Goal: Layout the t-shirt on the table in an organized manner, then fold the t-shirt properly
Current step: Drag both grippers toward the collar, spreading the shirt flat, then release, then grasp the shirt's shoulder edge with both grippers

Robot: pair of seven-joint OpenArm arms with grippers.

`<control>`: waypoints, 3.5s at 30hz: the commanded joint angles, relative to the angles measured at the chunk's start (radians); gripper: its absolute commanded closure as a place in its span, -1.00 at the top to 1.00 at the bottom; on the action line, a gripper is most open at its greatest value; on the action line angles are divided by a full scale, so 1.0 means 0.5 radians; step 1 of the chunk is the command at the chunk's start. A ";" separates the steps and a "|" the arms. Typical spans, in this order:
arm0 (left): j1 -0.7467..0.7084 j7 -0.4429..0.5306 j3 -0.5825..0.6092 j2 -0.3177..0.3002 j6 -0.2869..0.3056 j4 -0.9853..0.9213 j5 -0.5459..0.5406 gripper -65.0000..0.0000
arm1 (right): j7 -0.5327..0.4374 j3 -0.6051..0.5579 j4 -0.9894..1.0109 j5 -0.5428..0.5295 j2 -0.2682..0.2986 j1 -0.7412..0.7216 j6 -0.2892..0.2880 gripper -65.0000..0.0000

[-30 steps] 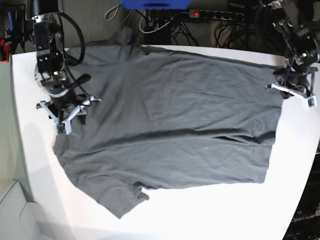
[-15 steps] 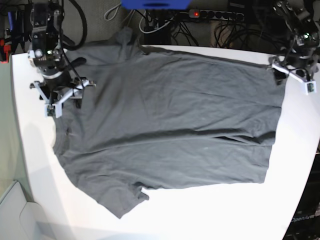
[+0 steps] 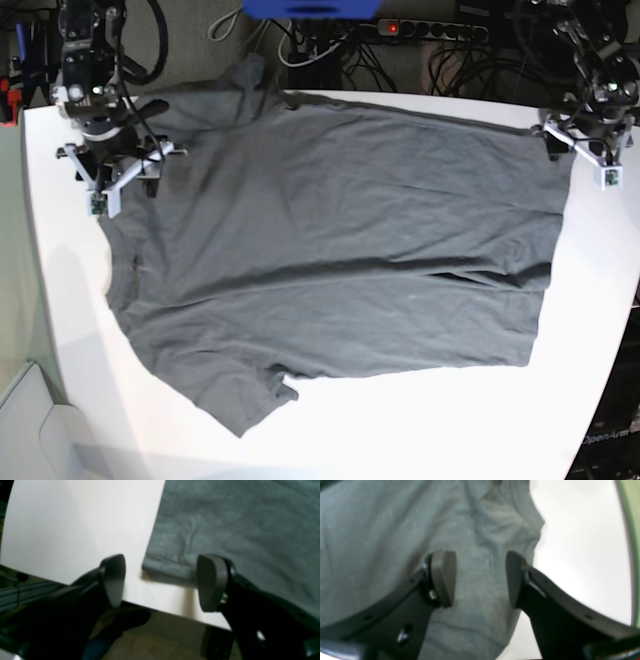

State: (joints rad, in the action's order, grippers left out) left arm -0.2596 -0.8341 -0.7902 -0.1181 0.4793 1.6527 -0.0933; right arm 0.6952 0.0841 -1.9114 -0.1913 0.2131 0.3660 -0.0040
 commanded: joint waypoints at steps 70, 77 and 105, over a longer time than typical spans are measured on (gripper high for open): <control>-0.032 0.224 0.005 -0.066 0.006 -0.370 -0.008 -1.00 | 0.204 0.597 -0.150 -0.042 -0.299 0.291 -0.893 0.02; -0.032 0.224 0.008 -0.072 0.006 -0.364 -0.008 -1.00 | 0.204 0.711 -0.140 -0.042 -0.333 0.294 -0.890 0.02; -0.029 0.224 0.008 -0.060 0.006 -0.355 -0.008 -1.00 | 0.330 0.613 0.074 -0.045 -0.385 0.301 -0.893 0.03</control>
State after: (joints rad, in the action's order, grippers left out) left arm -0.2676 -0.6804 -0.7872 -0.1436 0.4866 1.4731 -0.1238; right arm 0.8616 0.3859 -1.8599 -0.2050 0.0139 0.5125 -0.4477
